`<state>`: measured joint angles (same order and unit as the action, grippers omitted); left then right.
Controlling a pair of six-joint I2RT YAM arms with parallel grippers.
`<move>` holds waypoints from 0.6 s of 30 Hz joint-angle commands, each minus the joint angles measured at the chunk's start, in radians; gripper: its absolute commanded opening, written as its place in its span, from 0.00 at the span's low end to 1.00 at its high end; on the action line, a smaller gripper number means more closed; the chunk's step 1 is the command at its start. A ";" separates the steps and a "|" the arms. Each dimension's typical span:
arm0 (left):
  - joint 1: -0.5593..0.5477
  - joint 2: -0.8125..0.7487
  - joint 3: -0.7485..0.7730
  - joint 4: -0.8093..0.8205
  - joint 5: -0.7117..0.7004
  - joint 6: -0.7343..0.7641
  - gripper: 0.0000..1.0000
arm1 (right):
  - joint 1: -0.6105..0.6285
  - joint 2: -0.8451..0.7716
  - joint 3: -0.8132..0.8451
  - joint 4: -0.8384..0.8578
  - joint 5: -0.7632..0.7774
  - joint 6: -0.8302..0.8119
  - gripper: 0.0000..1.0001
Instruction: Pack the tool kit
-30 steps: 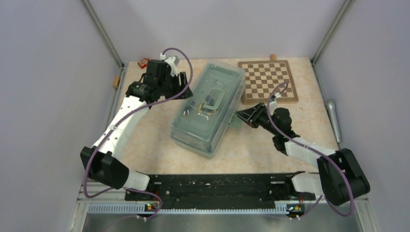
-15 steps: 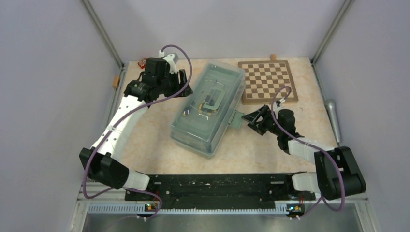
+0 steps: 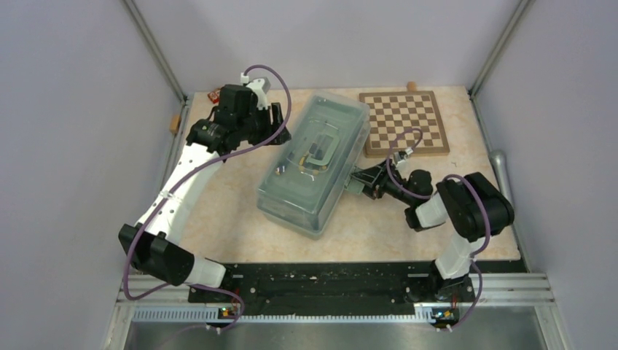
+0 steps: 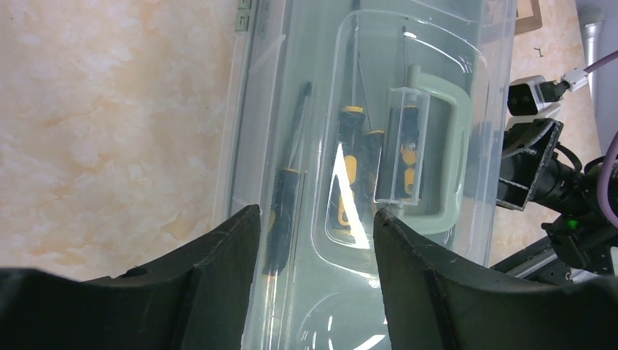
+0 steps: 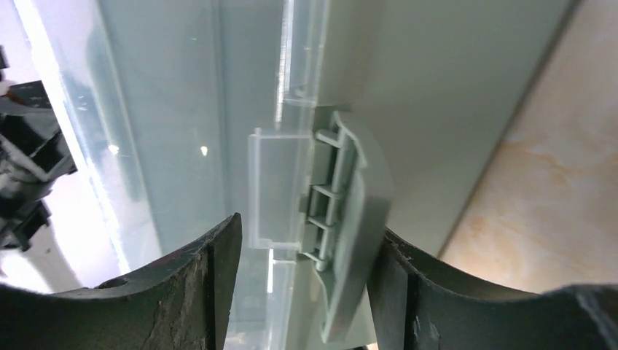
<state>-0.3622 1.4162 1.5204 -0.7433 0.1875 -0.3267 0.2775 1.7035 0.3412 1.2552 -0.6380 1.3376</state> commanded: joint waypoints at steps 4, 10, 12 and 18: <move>-0.009 -0.008 0.051 -0.012 -0.028 0.015 0.63 | 0.019 0.019 0.030 0.411 -0.046 0.154 0.60; -0.012 -0.003 0.057 -0.012 -0.032 0.011 0.63 | 0.020 -0.115 0.057 0.224 -0.058 0.077 0.60; -0.014 -0.001 0.059 -0.013 -0.032 0.011 0.63 | 0.020 -0.150 0.064 0.163 -0.059 0.049 0.60; -0.018 0.001 0.060 -0.014 -0.037 0.011 0.63 | 0.021 -0.195 0.073 0.034 -0.049 -0.012 0.60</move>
<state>-0.3737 1.4162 1.5402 -0.7719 0.1616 -0.3199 0.2874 1.5677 0.3500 1.2621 -0.6846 1.3849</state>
